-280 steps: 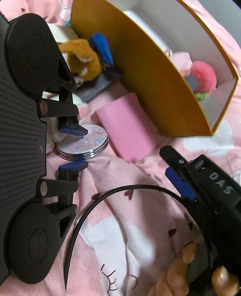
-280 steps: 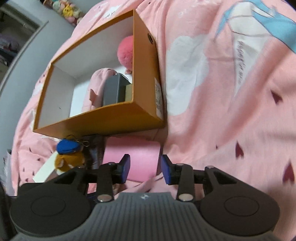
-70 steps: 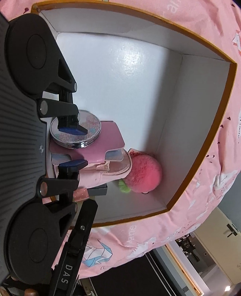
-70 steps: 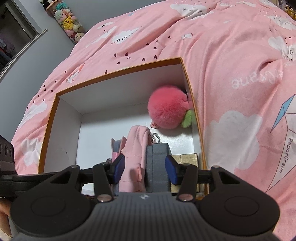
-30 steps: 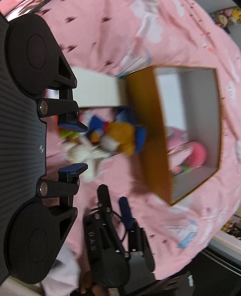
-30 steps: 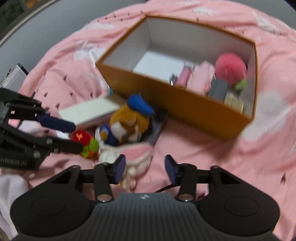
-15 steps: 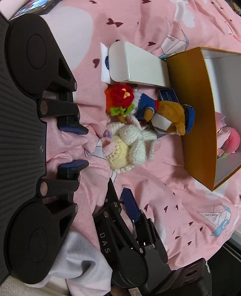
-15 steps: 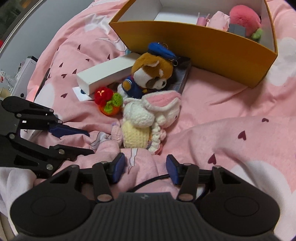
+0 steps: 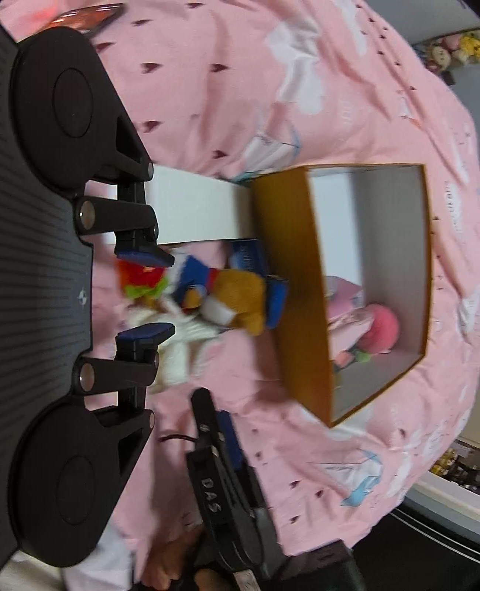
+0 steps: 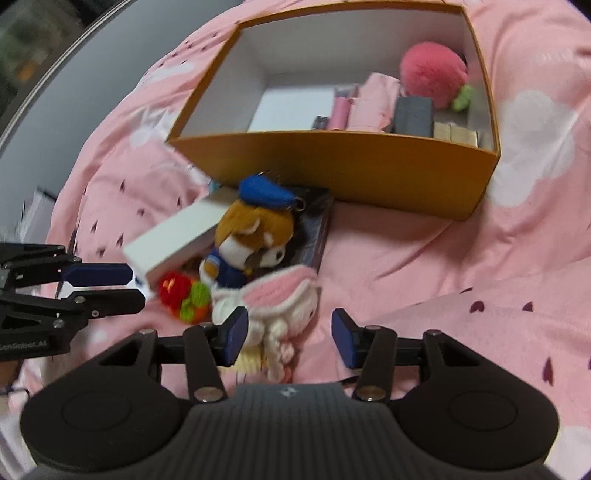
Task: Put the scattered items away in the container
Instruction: 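Withdraw both tools from the box toward the remaining items, then grasp the brown slim box with the right tool while the left tool grasps the white box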
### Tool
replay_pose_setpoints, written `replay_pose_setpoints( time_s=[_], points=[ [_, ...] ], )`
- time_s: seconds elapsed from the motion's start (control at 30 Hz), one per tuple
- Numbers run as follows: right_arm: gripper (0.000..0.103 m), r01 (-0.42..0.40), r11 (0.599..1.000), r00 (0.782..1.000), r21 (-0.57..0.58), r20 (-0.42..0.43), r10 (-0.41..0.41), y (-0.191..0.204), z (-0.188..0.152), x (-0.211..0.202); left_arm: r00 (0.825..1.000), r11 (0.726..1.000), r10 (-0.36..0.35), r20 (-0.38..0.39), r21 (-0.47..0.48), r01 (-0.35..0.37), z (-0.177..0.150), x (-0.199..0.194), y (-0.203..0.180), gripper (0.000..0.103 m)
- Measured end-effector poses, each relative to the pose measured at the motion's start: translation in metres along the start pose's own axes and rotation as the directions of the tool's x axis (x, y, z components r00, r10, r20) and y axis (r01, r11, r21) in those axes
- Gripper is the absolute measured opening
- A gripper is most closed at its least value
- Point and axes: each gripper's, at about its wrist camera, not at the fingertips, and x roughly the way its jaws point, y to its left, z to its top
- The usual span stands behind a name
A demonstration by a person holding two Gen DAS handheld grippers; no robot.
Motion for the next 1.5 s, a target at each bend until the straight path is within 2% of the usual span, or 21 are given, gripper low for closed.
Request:
replay_pose_setpoints(
  time_s=[0.07, 0.23, 0.33, 0.4, 0.5, 0.57, 0.63, 0.67, 0.73, 0.9, 0.93, 1.13, 1.3, 1.5],
  points=[
    [0.053, -0.024, 0.999, 1.000, 0.038, -0.002, 0.024, -0.005, 0.004, 0.006, 1.000, 1.000, 0.001, 0.016, 0.012, -0.001, 0.008, 0.007, -0.001, 0.047],
    [0.051, 0.036, 0.997, 0.999, 0.076, 0.032, -0.038, -0.016, 0.018, 0.016, 0.999, 0.995, 0.030, 0.010, 0.098, -0.031, 0.022, 0.037, -0.014, 0.048],
    [0.050, 0.031, 0.996, 0.999, 0.083, 0.035, -0.034, -0.022, 0.023, 0.021, 0.999, 0.987, 0.048, -0.018, 0.153, -0.045, 0.024, 0.056, -0.020, 0.049],
    [0.050, 0.028, 0.996, 0.999, 0.084, 0.028, -0.030, -0.024, 0.025, 0.026, 0.996, 0.985, 0.072, -0.044, 0.161, -0.064, 0.023, 0.069, -0.020, 0.049],
    [0.050, 0.028, 0.996, 0.999, 0.086, 0.019, -0.030, -0.028, 0.029, 0.033, 0.995, 0.986, 0.069, -0.071, 0.157, -0.057, 0.022, 0.080, -0.018, 0.049],
    [0.050, 0.023, 0.996, 0.999, 0.089, 0.022, -0.025, -0.031, 0.033, 0.038, 0.996, 0.986, 0.066, -0.053, 0.154, -0.057, 0.022, 0.076, -0.016, 0.050],
    [0.048, 0.013, 0.995, 1.000, 0.094, 0.026, -0.016, -0.034, 0.037, 0.045, 0.998, 0.989, 0.054, -0.034, 0.138, -0.049, 0.024, 0.069, -0.012, 0.051],
    [0.042, 0.008, 0.995, 1.000, 0.096, 0.028, -0.011, -0.035, 0.040, 0.049, 0.998, 0.990, 0.056, -0.026, 0.129, -0.052, 0.026, 0.065, -0.008, 0.051],
    [0.039, 0.000, 0.995, 1.000, 0.101, 0.023, -0.003, -0.038, 0.046, 0.058, 0.997, 0.992, 0.072, -0.014, 0.106, -0.070, 0.028, 0.056, 0.001, 0.052],
    [0.041, -0.068, 0.987, 0.998, 0.143, 0.009, 0.067, -0.048, 0.055, 0.080, 0.990, 0.989, 0.141, -0.009, 0.041, -0.141, 0.033, 0.044, 0.025, 0.055],
    [0.044, -0.084, 0.985, 0.996, 0.149, 0.007, 0.084, -0.049, 0.056, 0.083, 0.989, 0.988, 0.149, -0.014, 0.031, -0.148, 0.034, 0.043, 0.030, 0.056],
    [0.045, -0.122, 0.976, 0.991, 0.181, -0.025, 0.129, -0.054, 0.063, 0.106, 0.980, 0.982, 0.186, -0.063, -0.032, -0.189, 0.032, 0.043, 0.052, 0.060],
    [0.050, -0.194, 0.951, 0.979, 0.241, -0.018, 0.204, -0.061, 0.066, 0.121, 0.981, 0.981, 0.161, -0.111, -0.090, -0.171, 0.030, 0.043, 0.069, 0.063],
    [0.050, -0.210, 0.951, 0.977, 0.227, 0.003, 0.215, -0.057, 0.064, 0.125, 0.980, 0.969, 0.069, -0.187, -0.220, -0.110, 0.028, 0.057, 0.097, 0.064]
  ],
)
